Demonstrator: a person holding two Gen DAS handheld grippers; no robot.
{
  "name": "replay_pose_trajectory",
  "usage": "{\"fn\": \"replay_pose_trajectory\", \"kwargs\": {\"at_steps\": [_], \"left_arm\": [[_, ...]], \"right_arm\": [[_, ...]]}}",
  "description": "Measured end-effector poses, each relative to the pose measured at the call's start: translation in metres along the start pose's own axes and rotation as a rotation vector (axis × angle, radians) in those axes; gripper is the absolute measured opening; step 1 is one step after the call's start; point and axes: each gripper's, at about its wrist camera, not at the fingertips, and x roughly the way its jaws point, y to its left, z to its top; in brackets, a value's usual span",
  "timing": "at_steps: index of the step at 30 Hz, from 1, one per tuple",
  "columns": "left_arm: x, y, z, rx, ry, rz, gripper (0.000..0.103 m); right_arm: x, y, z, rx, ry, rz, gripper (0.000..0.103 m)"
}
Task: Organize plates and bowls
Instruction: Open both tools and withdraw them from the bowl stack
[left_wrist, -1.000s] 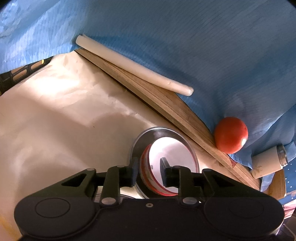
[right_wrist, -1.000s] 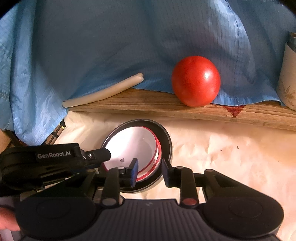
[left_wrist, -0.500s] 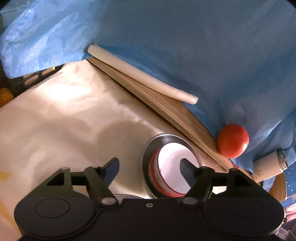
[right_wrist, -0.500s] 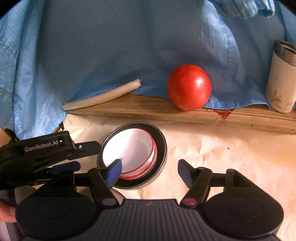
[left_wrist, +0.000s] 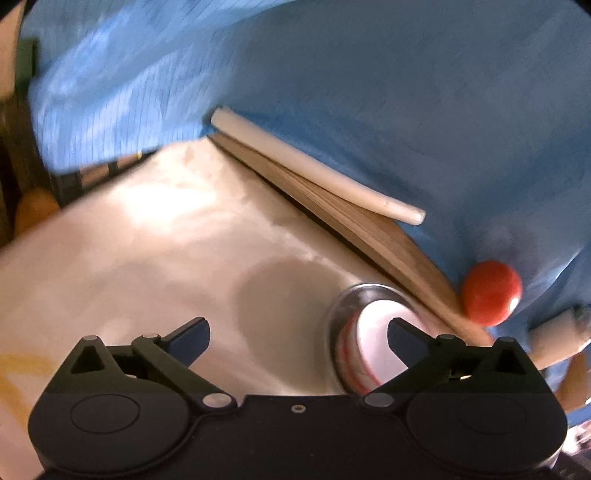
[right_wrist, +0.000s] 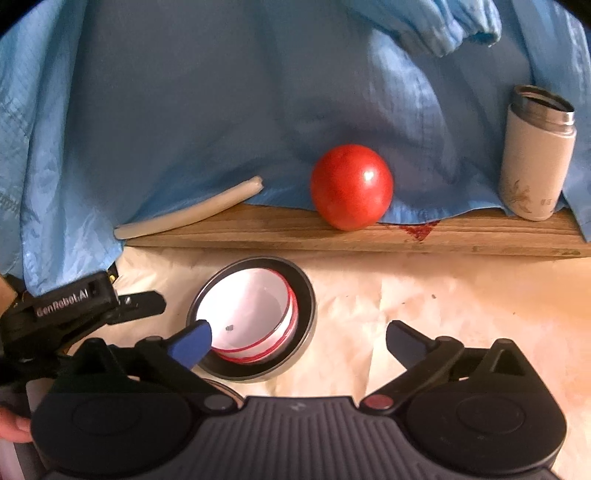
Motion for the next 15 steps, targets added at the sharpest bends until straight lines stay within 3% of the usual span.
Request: {"fn": "replay_pose_trajectory", "kwargs": {"at_steps": [8,15], "left_arm": [[-0.004,0.014,0.006,0.119,-0.014,0.023,0.102],[0.003,0.027,0.003,0.224,0.076,0.024,0.102]], "right_arm": [[-0.010,0.002,-0.008,-0.076,-0.058,-0.107,0.103],[-0.016,-0.002,-0.014,-0.099,-0.065,-0.162,0.103]]}}
